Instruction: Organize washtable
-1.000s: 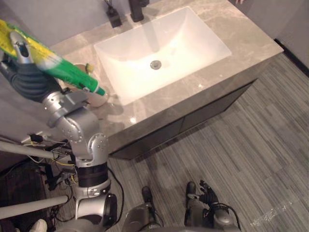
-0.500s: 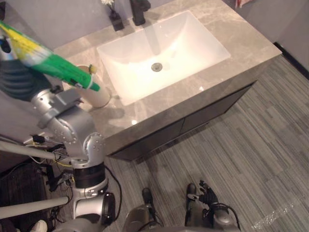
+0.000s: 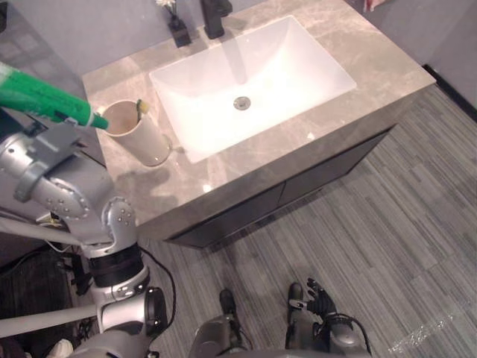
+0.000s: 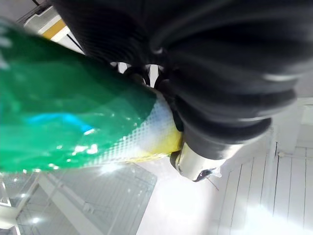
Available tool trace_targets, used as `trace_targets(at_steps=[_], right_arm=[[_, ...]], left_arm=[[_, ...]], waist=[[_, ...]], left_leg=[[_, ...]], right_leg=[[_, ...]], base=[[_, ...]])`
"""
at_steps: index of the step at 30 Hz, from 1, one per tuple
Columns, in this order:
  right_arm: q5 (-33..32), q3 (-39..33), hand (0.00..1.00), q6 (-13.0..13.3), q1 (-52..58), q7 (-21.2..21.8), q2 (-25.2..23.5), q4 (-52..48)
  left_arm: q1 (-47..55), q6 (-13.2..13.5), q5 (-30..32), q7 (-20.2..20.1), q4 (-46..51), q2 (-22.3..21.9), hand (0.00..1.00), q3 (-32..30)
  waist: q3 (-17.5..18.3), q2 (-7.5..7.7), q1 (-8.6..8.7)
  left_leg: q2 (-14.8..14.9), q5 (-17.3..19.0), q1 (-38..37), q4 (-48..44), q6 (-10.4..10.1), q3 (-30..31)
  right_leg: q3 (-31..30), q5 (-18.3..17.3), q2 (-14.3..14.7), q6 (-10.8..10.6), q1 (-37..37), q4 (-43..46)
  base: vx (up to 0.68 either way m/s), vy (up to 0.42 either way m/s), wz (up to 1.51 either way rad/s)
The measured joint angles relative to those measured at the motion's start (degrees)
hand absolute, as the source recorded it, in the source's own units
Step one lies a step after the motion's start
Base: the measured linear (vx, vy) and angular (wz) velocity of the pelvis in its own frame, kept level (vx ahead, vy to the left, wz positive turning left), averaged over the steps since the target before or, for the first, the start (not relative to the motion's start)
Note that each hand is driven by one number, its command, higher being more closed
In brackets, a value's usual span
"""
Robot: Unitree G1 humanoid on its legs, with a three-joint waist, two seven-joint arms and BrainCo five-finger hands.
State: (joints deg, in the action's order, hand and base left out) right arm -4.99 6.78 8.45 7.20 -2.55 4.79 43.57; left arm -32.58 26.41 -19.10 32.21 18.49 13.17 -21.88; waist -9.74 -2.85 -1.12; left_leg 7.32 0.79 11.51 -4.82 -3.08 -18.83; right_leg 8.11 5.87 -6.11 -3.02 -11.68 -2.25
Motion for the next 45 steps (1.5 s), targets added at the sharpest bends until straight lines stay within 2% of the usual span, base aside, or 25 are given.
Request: trace_targets(at_steps=[11, 32, 39, 45], right_arm=[[0.0, 0.0, 0.0, 0.0, 0.0, 0.0, 0.0, -0.1], [-0.2, 0.0, 0.0, 0.1, 1.6, 0.0, -0.1, -2.0], [-1.4, 0.0, 0.0, 0.1, 2.1, 0.0, -0.7, -2.0], [-1.7, 0.0, 0.0, 0.1, 2.3, 0.0, -0.7, -2.3]], left_arm=[[0.0, -1.1, 0.1, 0.6, -1.6, 0.0, 1.0, 0.0], [-0.3, -1.3, 0.2, 0.8, -4.1, 0.0, 1.0, 1.4], [-1.9, -1.3, 0.2, 1.6, -4.9, 1.1, 1.0, 1.4], [-2.9, -1.6, 0.3, 1.7, -6.4, 1.7, 1.0, 1.5]], waist=[[0.2, 0.03, 0.01], [1.7, 0.24, 0.11], [2.4, 1.43, 0.13], [2.4, 1.53, 0.2]], left_leg=[[0.1, 0.0, 0.5, -0.1, 0.0, -0.2], [0.8, 0.2, 2.0, -1.4, -0.2, -0.5], [1.5, 0.1, 2.5, -1.3, -0.3, -1.2], [1.7, 0.1, 2.7, -1.5, -0.4, -1.6]], right_leg=[[-0.2, 0.1, 0.0, 0.0, -0.6, 0.0], [-0.6, 0.9, 0.6, 0.4, -1.8, 0.0], [-0.8, 1.3, 1.2, 0.5, -2.6, 0.0], [-1.2, 1.4, 1.4, 0.5, -2.9, -0.1]], base=[[0.0, 0.0, 0.0], [0.0, -0.001, -0.01], [-0.02, -0.015, -0.05], [0.01, -0.004, -0.03]])
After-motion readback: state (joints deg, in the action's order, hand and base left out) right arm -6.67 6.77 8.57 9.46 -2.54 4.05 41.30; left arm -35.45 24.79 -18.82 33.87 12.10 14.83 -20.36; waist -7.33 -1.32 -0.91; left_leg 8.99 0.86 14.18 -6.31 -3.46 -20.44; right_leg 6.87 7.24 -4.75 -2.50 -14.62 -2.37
